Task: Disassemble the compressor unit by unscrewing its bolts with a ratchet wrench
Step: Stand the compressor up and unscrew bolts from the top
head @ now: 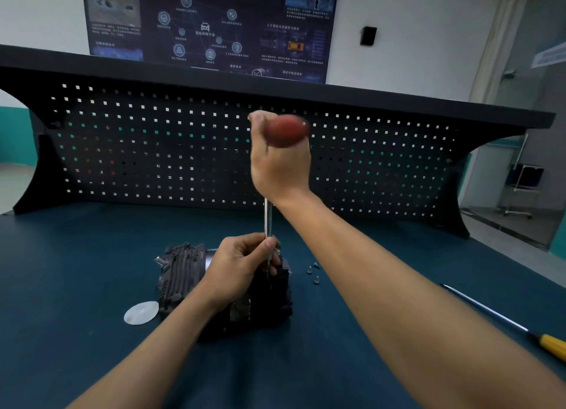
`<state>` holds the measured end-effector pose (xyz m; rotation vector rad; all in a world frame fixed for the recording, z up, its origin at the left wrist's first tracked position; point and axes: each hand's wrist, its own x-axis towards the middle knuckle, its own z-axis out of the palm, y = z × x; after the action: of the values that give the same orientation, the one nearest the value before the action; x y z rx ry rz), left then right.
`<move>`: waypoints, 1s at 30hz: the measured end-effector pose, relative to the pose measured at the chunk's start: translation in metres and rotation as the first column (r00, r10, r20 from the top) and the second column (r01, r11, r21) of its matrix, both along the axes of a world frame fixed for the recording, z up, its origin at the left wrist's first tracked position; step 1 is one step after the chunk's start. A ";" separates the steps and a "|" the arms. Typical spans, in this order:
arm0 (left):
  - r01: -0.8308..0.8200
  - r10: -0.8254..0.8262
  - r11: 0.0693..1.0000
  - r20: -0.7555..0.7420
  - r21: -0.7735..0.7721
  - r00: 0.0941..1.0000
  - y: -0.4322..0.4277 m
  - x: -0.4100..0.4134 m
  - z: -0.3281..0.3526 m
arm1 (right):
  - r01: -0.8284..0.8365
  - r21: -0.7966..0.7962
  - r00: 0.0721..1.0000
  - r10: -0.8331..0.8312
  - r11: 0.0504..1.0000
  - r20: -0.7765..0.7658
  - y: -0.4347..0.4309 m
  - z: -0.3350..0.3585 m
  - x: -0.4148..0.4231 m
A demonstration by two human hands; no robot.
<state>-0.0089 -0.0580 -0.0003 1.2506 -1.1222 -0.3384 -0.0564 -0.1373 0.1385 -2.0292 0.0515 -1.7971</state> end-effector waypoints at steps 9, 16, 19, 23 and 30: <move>-0.036 0.038 0.999 0.073 -0.025 0.997 0.000 -0.002 -0.001 | 0.443 -0.441 0.840 -0.533 0.781 -0.100 0.015 0.012 0.008; -0.026 0.027 1.000 0.025 -0.015 0.999 0.000 -0.002 0.000 | 0.159 -0.181 0.961 -0.194 0.970 -0.196 0.015 0.007 0.011; 0.011 -0.010 1.000 -0.025 0.015 1.000 0.001 -0.001 0.001 | -0.278 0.199 0.953 0.296 0.940 -0.065 0.017 0.005 0.008; 0.058 -0.056 0.998 -0.050 0.025 0.997 0.003 0.000 0.002 | -0.539 0.564 0.801 0.588 0.625 0.114 0.017 0.008 0.005; 0.115 -0.113 0.993 -0.059 0.028 0.992 0.005 -0.001 0.004 | -0.688 0.722 0.519 0.746 0.073 0.418 -0.013 0.011 -0.010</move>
<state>-0.0099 -0.0533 0.0035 1.1999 -1.1451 -0.4767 -0.0667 -0.1502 0.1491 -0.9866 -0.0677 -0.7208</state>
